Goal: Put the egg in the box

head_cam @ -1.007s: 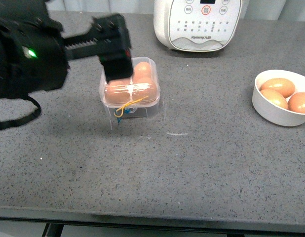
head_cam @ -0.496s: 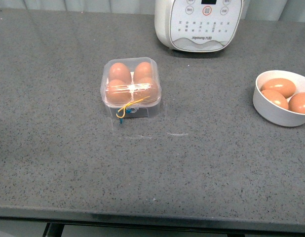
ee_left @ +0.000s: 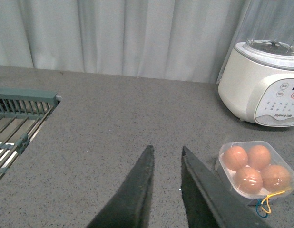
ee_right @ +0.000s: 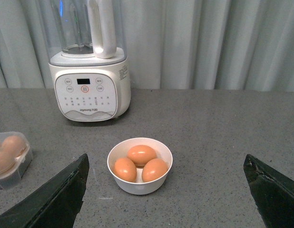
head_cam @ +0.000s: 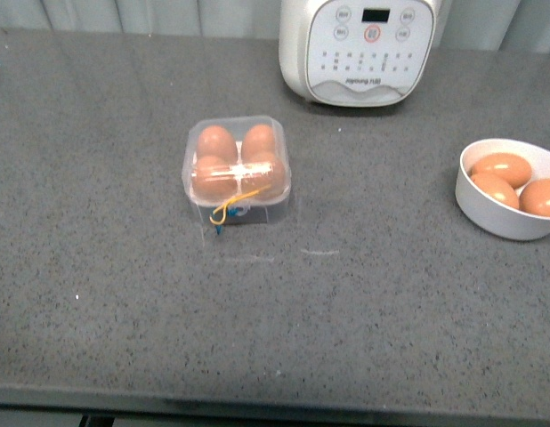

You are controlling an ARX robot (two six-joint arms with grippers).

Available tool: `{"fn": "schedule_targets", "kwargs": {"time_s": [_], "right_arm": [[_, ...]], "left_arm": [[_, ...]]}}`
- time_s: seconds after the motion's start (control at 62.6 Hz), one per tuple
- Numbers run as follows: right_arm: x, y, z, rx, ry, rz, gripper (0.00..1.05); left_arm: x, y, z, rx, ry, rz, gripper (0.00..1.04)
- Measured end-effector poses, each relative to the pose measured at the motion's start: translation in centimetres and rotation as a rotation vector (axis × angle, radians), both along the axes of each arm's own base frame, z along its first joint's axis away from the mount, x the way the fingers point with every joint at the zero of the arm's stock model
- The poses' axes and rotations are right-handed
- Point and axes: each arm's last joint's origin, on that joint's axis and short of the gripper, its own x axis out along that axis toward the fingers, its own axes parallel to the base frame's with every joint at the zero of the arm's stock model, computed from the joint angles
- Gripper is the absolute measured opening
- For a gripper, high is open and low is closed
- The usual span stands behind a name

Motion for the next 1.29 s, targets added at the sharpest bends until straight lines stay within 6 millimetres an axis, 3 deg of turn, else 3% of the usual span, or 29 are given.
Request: {"fn": "schedule_targets", "kwargs": {"time_s": [0.08, 0.336, 1.215, 1.295], "right_arm": [[0.0, 0.0, 0.0, 0.0, 0.0, 0.0, 0.95], [0.0, 0.0, 0.0, 0.0, 0.0, 0.0, 0.95], [0.0, 0.0, 0.0, 0.0, 0.0, 0.0, 0.95], [0.0, 0.0, 0.0, 0.0, 0.0, 0.0, 0.95]], "left_arm": [[-0.5, 0.0, -0.2, 0.002, -0.004, 0.0, 0.04], [-1.8, 0.0, -1.3, 0.012, -0.015, 0.0, 0.04], [-4.0, 0.0, -1.1, 0.013, -0.024, 0.0, 0.04], [-4.9, 0.0, -1.5, 0.014, 0.0, 0.0, 0.04]]}}
